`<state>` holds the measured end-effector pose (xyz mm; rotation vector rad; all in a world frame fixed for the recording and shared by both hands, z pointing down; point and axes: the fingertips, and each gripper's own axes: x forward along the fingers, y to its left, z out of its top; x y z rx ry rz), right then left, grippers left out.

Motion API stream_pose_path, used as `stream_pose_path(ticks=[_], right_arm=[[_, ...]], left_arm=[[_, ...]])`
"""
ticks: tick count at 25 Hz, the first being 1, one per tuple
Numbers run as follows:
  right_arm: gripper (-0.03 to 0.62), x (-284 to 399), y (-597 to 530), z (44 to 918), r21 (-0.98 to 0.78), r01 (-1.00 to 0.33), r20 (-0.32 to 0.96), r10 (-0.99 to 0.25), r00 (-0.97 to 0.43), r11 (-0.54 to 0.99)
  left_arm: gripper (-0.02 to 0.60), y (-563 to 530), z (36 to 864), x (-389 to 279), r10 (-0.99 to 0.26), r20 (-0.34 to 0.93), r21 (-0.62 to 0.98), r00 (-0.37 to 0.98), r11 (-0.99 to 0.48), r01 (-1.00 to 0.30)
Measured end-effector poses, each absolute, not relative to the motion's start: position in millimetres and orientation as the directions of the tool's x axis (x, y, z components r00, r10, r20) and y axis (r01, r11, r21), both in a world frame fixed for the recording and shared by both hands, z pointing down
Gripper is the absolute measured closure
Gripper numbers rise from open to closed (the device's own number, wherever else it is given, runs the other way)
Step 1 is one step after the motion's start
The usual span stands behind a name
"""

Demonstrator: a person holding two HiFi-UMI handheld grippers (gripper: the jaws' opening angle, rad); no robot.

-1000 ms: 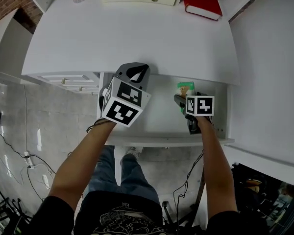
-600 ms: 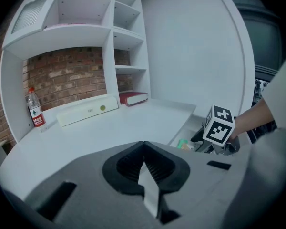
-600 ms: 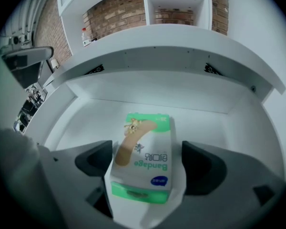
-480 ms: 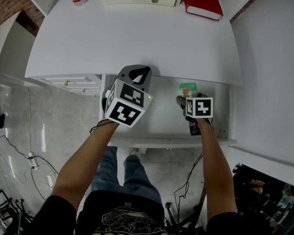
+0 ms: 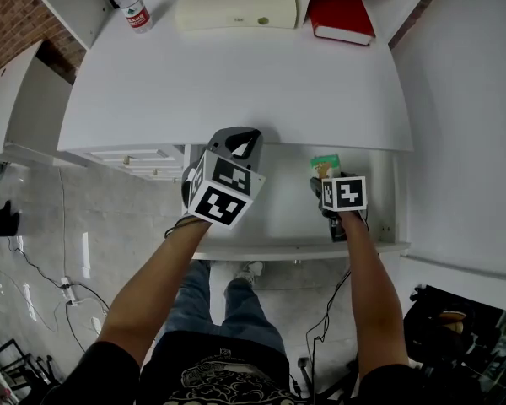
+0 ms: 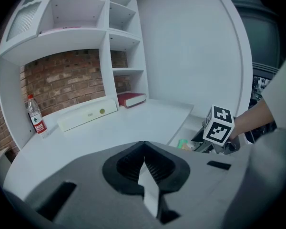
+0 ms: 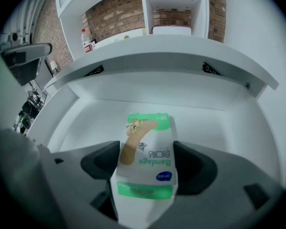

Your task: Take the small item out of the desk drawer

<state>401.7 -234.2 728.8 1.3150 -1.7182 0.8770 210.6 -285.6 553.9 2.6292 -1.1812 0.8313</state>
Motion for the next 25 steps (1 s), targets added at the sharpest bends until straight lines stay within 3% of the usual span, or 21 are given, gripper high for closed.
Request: stream_pose_path(ticks=[25], right_arm=[[0.243,433,-196,572,-0.058,-0.994,0.777,-0.621,-0.104,0.094]], left_arm=[[0.574,-275,453,251,-0.632,0.465,-0.079,0.620,-0.727,-0.682]])
